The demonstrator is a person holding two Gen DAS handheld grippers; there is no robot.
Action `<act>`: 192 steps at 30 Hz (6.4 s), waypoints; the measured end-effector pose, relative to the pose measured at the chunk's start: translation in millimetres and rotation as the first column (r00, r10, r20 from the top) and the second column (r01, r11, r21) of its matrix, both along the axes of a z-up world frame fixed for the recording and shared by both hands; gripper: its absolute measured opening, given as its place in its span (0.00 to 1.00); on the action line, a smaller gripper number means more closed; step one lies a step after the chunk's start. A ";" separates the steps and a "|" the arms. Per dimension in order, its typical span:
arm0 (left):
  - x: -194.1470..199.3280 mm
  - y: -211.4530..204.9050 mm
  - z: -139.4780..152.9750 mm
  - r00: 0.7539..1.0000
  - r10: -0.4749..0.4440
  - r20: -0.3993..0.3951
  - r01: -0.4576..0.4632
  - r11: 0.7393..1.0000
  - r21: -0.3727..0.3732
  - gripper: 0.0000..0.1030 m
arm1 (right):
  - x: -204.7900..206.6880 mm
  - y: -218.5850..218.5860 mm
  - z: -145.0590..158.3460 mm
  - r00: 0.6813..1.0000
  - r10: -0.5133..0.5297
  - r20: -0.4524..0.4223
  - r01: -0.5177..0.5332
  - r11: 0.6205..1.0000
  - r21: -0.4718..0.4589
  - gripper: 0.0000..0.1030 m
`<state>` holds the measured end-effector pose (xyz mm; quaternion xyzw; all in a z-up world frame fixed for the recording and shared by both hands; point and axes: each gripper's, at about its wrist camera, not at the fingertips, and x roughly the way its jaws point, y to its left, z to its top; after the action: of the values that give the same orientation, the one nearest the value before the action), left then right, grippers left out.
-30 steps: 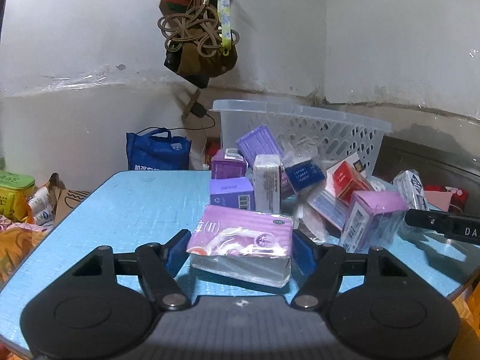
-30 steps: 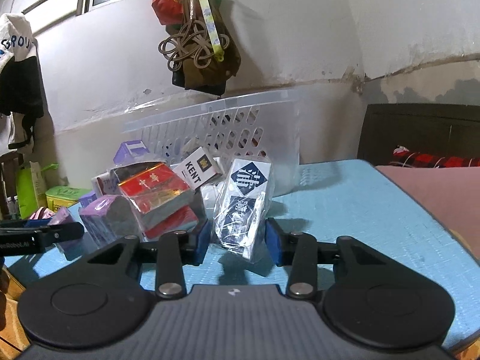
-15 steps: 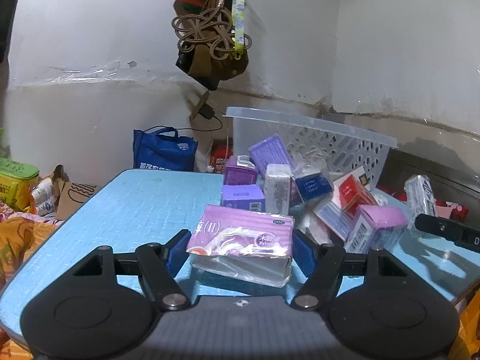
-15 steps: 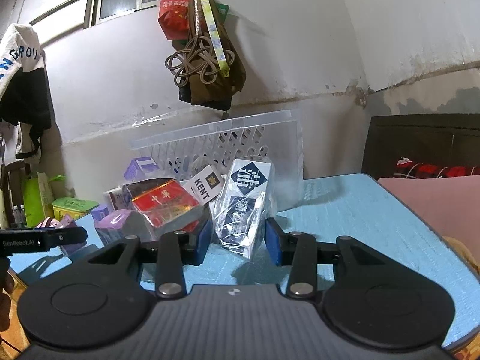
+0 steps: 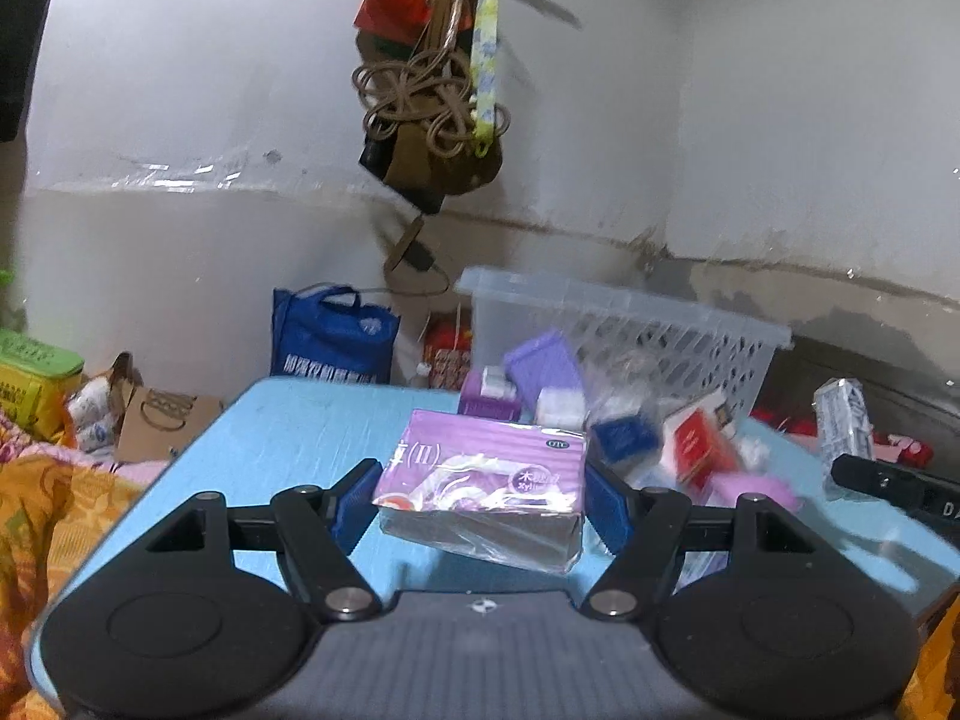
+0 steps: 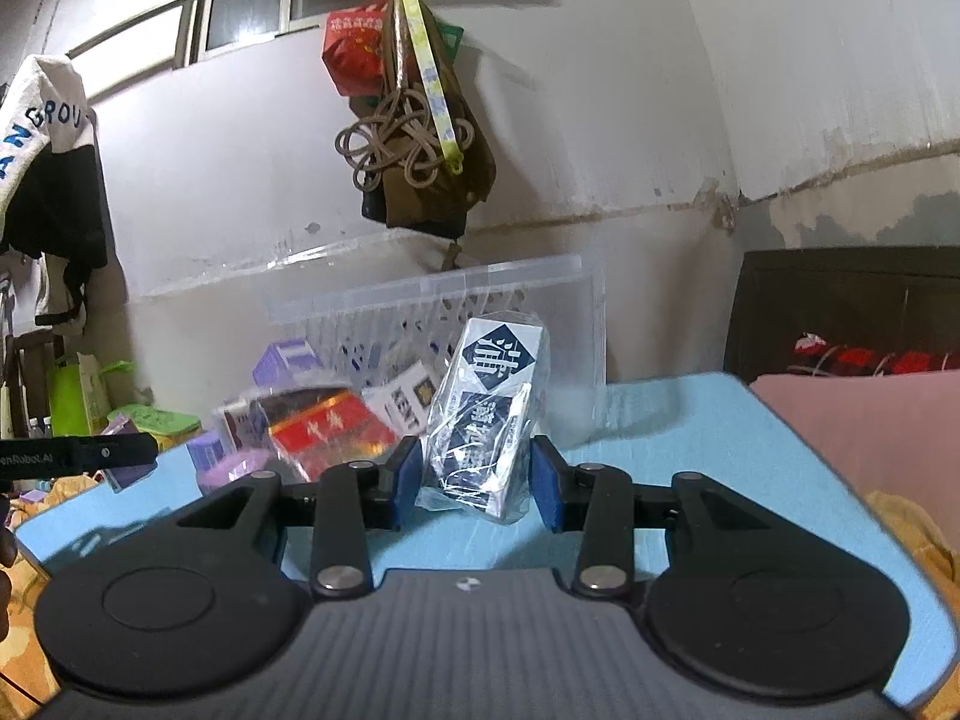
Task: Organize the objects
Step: 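Lift both held boxes over the white basket and open both tools, then grasp the lavender box with the left tool while the right tool grasps the bagged purple box, then carry both held boxes over the white basket and open both tools, then grasp the white box with the left tool while the right tool grasps the red box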
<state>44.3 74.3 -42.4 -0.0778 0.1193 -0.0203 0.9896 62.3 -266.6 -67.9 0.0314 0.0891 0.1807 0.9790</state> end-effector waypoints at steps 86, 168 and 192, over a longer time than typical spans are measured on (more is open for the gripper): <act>74.5 -21.7 -21.0 0.962 0.043 -0.271 -0.011 0.993 0.121 0.42 | -10.1 1.9 -25.4 0.997 -0.027 -0.072 0.027 1.000 0.003 0.50; 51.5 -7.0 14.6 1.000 -0.003 -0.018 0.001 0.997 -0.082 0.81 | 31.8 43.1 11.9 0.991 0.123 -0.059 -0.127 0.989 -0.070 1.00; 88.2 -39.6 -9.6 0.968 -0.159 -0.197 0.177 0.981 0.078 0.39 | 40.9 60.4 5.7 0.976 0.203 -0.073 -0.210 0.971 -0.110 0.50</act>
<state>132.5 34.7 -52.0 -0.0220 0.2200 -0.0908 0.9710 103.2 -206.2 -62.3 -0.0302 0.1322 0.2750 0.9518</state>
